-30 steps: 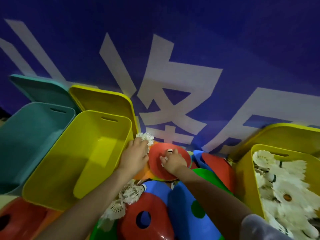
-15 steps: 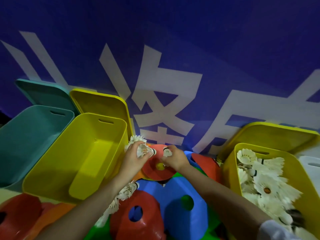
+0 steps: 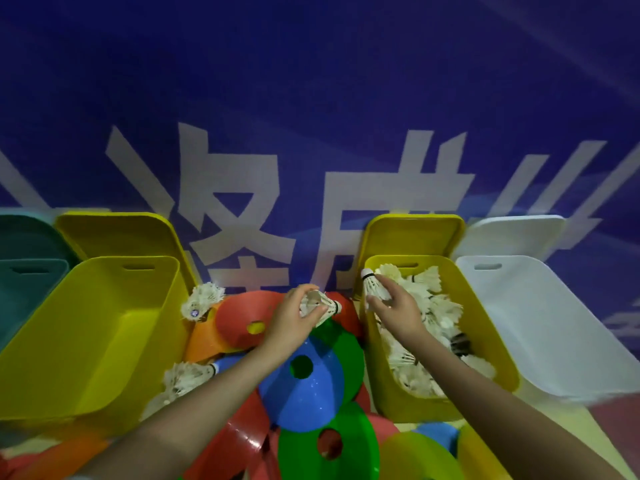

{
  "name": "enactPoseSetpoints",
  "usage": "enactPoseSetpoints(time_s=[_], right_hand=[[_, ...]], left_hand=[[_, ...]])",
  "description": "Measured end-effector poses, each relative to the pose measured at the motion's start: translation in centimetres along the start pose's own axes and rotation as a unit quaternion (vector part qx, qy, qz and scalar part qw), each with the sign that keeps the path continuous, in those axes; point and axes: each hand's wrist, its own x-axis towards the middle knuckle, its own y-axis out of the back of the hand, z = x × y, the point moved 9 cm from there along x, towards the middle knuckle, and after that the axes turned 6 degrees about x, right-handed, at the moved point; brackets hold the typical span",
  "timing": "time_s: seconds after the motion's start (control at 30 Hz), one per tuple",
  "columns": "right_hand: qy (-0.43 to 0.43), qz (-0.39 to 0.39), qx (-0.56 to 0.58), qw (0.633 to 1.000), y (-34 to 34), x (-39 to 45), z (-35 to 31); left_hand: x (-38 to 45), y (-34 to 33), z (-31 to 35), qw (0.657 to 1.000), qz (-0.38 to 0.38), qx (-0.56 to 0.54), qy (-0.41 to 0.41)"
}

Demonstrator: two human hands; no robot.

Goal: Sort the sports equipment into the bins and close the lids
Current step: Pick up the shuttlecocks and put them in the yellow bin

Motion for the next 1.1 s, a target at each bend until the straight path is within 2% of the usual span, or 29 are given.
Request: enactPoseSetpoints(time_s=[0.13,0.3,0.4,0.47,0.6,0.73,0.87,0.97,1.03,1.1], right_hand=[[-0.029,0.061,-0.023,0.997,7.7,-1.0,4.4],[-0.064,0.089,-0.025,0.994,13.9,-1.6,9.4],[-0.061,0.078,-0.032,0.995,15.4,-1.7,10.9],[-0.053,0.058,-0.039,0.996,15.4,-1.8,11.7],[-0.01,0.026,-0.045,0.999,15.1,-1.8,11.7],[0.007,0.015,-0.04,0.999,15.3,-1.7,11.9],[0.041,-0.006,-0.074,0.996,14.6,-2.1,11.5],[0.054,-0.038,-0.116,0.991,13.8,-2.3,11.5],[0.059,-0.043,-0.118,0.99,13.7,-2.4,11.5],[0.051,-0.014,-0.08,0.995,14.4,-2.4,11.6]], left_hand=[[-0.2,-4.4,3.3,0.999,-0.026,-0.014,-0.019],[-0.6,-9.8,6.0,0.998,-0.058,-0.031,-0.007],[-2.5,-14.2,7.7,0.991,-0.131,-0.002,-0.033],[-4.0,-17.1,8.5,0.979,-0.191,0.039,-0.053],[-5.3,-19.7,9.9,0.957,-0.236,0.143,-0.09],[-6.8,-22.4,10.8,0.884,-0.276,0.332,-0.178],[-6.3,-22.9,9.7,0.862,-0.279,0.394,-0.154],[-6.0,-23.3,9.7,0.869,-0.271,0.391,-0.137],[-5.5,-23.5,9.9,0.894,-0.253,0.35,-0.118],[-5.1,-23.1,10.1,0.921,-0.221,0.305,-0.099]])
